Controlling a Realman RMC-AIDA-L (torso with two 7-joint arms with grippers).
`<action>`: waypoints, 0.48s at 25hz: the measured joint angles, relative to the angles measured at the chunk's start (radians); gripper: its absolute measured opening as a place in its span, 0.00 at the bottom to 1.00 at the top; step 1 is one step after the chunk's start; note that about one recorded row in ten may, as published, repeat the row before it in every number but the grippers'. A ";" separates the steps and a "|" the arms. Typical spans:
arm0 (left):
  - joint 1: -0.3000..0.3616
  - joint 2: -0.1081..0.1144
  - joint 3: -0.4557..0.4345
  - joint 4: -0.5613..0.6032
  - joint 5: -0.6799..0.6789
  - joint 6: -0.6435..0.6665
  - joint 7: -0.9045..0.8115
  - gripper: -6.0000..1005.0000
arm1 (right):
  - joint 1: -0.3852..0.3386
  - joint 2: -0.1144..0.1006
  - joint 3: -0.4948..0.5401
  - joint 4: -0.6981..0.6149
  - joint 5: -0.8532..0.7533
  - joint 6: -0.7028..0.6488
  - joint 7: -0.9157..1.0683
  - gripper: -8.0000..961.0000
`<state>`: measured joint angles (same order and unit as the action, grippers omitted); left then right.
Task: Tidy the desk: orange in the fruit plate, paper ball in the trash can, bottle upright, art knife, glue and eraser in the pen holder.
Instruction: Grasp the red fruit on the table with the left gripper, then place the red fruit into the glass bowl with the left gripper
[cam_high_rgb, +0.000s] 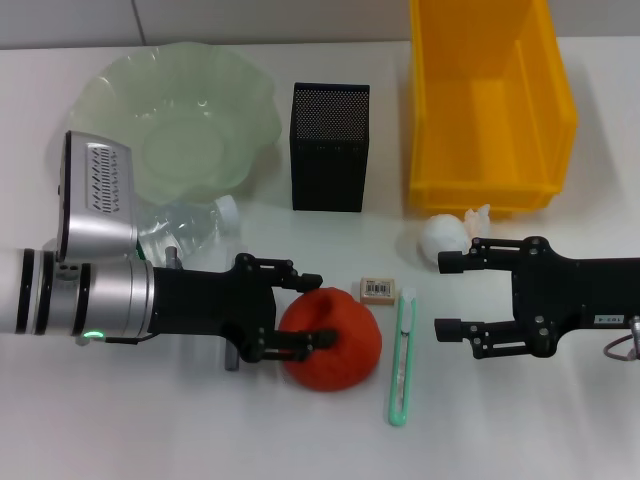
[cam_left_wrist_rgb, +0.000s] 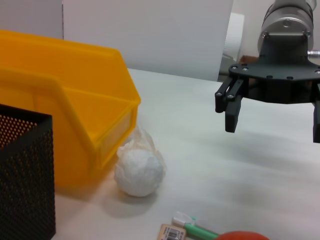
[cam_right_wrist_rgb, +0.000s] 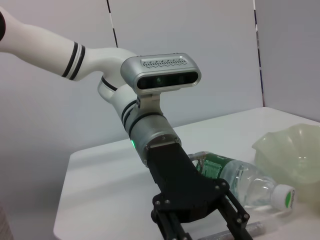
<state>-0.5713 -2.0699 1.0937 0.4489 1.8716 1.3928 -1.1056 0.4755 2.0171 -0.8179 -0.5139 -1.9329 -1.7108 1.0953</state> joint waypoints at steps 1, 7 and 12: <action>0.000 0.000 0.000 0.000 0.000 -0.001 0.003 0.74 | 0.000 0.000 0.000 0.000 0.000 -0.001 0.000 0.81; 0.004 0.001 -0.002 -0.002 -0.006 -0.011 0.018 0.60 | -0.002 0.000 0.000 0.000 0.000 -0.003 0.000 0.81; 0.005 -0.001 -0.001 -0.005 -0.007 -0.010 0.018 0.32 | -0.007 0.000 0.000 0.000 0.000 -0.003 0.000 0.81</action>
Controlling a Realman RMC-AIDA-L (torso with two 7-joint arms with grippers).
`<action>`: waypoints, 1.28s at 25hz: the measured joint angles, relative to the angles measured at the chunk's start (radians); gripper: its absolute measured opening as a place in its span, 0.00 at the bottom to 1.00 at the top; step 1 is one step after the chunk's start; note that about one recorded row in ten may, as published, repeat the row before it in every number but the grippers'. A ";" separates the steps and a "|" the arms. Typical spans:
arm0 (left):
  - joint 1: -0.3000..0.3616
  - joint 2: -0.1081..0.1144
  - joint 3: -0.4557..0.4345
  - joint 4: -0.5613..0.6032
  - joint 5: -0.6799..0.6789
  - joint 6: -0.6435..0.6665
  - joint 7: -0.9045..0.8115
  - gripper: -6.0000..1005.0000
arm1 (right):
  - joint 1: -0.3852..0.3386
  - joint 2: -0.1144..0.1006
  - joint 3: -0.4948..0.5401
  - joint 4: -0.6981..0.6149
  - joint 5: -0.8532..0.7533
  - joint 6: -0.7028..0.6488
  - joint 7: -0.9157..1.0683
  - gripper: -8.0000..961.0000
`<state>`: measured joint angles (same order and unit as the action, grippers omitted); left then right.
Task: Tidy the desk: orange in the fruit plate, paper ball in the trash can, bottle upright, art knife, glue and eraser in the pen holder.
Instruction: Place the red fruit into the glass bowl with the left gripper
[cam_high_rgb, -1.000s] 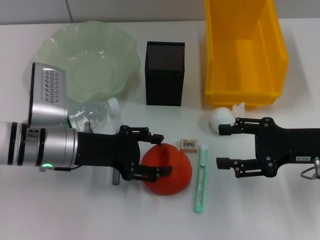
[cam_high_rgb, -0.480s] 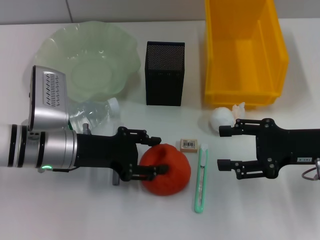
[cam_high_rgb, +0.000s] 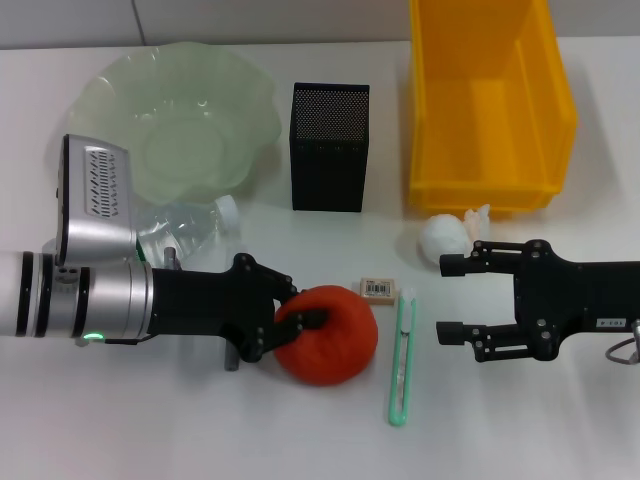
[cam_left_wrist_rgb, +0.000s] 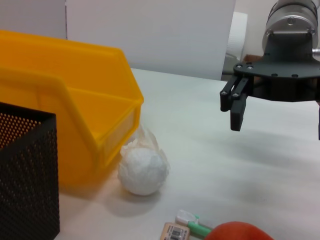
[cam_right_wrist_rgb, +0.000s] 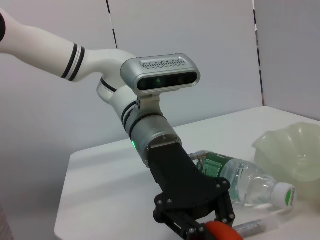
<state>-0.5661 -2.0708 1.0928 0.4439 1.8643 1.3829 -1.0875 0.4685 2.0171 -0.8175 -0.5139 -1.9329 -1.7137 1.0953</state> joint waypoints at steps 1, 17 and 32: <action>0.000 -0.001 -0.001 0.000 -0.001 0.002 0.000 0.29 | 0.000 0.000 0.000 0.000 0.000 0.000 0.000 0.81; 0.084 0.003 -0.194 -0.003 -0.334 0.194 0.061 0.07 | -0.004 0.000 0.002 0.001 0.000 0.004 0.000 0.81; 0.013 -0.005 -0.298 -0.212 -0.704 -0.209 0.336 0.07 | -0.004 0.004 0.001 0.000 0.000 -0.002 0.001 0.80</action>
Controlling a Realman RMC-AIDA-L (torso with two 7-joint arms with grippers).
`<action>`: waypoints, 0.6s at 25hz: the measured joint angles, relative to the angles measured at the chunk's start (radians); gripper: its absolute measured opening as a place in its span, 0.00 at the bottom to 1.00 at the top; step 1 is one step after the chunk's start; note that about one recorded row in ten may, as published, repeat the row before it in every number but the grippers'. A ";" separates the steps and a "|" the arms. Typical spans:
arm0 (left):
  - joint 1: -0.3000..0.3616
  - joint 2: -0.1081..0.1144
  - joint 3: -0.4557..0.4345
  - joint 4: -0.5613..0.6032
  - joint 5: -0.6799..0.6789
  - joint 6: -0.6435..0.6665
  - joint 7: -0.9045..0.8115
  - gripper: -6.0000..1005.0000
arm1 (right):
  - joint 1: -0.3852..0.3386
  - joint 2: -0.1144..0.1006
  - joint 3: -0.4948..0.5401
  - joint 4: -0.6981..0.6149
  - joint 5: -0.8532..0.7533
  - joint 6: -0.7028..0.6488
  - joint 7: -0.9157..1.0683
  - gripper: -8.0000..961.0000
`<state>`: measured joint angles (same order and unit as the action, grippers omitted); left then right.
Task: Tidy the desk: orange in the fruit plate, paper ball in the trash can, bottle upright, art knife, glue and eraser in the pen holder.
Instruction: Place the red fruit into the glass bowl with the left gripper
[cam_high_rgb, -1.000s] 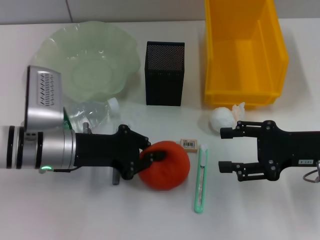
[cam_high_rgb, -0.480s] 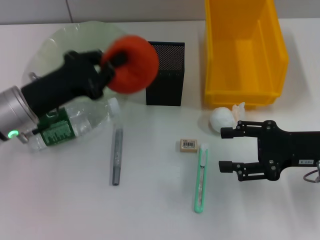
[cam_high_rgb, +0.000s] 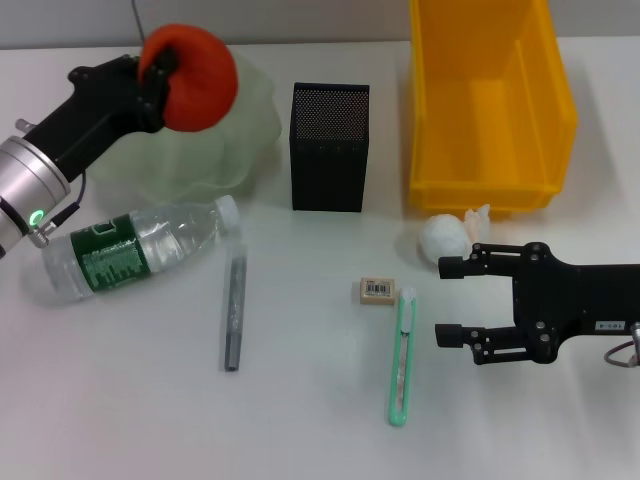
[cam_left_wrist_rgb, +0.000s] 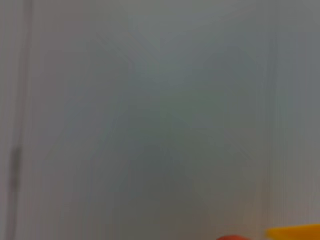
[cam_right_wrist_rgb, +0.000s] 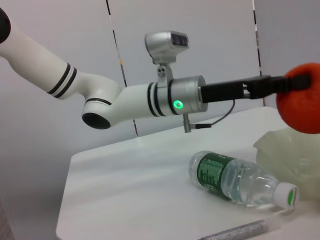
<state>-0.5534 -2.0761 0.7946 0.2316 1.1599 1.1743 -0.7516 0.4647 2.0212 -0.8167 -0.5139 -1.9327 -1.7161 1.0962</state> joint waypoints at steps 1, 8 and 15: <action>0.000 0.000 0.000 0.000 0.000 0.000 0.000 0.07 | 0.000 0.000 0.000 0.000 0.000 0.000 0.000 0.80; -0.025 -0.003 -0.001 -0.051 -0.058 -0.069 0.120 0.21 | 0.000 0.002 0.007 0.000 0.000 -0.016 0.002 0.80; 0.000 0.007 0.034 -0.040 -0.042 0.061 0.016 0.42 | 0.000 0.004 0.008 0.000 0.003 -0.022 0.002 0.80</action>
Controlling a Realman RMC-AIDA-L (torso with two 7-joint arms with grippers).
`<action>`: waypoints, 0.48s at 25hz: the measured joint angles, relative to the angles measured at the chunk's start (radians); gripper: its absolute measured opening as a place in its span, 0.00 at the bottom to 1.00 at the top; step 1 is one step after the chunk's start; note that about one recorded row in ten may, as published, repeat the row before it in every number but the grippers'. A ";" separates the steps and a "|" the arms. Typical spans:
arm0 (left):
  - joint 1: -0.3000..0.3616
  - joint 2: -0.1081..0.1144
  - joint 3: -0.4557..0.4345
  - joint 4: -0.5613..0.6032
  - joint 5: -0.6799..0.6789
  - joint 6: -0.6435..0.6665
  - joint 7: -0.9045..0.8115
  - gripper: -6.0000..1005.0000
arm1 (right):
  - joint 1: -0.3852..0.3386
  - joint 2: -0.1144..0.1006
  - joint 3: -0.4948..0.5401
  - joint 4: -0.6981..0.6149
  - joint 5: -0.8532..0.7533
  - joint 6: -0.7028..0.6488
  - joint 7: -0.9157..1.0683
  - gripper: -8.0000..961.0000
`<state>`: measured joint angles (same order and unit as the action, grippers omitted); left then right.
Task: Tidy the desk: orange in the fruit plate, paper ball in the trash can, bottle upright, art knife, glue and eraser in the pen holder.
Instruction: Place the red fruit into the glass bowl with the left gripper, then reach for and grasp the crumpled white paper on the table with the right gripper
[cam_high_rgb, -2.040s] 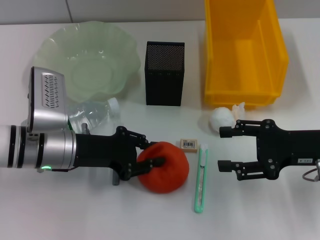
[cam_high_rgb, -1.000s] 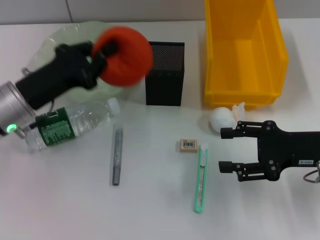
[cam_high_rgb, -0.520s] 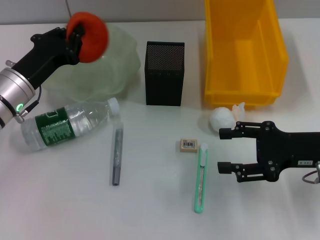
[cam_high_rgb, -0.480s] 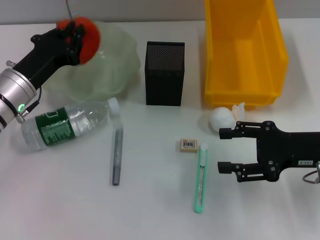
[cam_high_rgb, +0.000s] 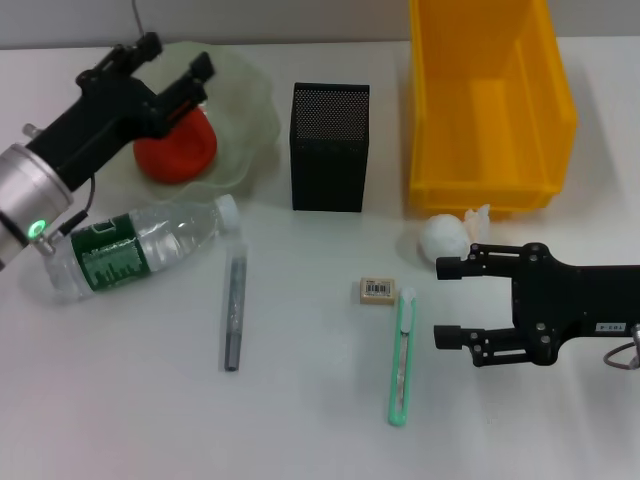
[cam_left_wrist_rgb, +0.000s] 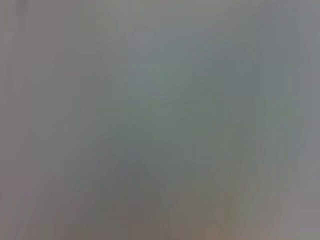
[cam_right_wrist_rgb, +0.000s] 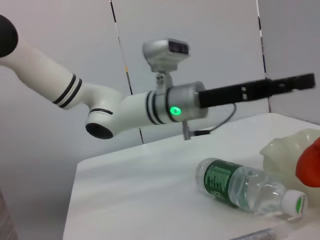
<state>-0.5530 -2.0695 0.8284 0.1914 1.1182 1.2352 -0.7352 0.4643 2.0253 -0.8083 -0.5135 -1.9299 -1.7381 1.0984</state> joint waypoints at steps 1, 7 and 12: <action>0.000 0.000 0.000 0.000 0.000 0.000 0.000 0.46 | 0.000 0.000 0.000 0.000 0.000 0.000 0.000 0.80; 0.122 0.017 0.158 0.188 0.098 0.253 -0.269 0.75 | -0.001 0.000 0.001 0.002 0.004 0.000 0.007 0.80; 0.167 0.043 0.218 0.264 0.246 0.392 -0.332 0.80 | 0.000 -0.002 0.011 0.000 0.006 -0.001 0.033 0.80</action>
<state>-0.3858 -2.0268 1.0461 0.4556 1.3642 1.6277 -1.0670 0.4645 2.0229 -0.7973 -0.5139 -1.9243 -1.7391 1.1317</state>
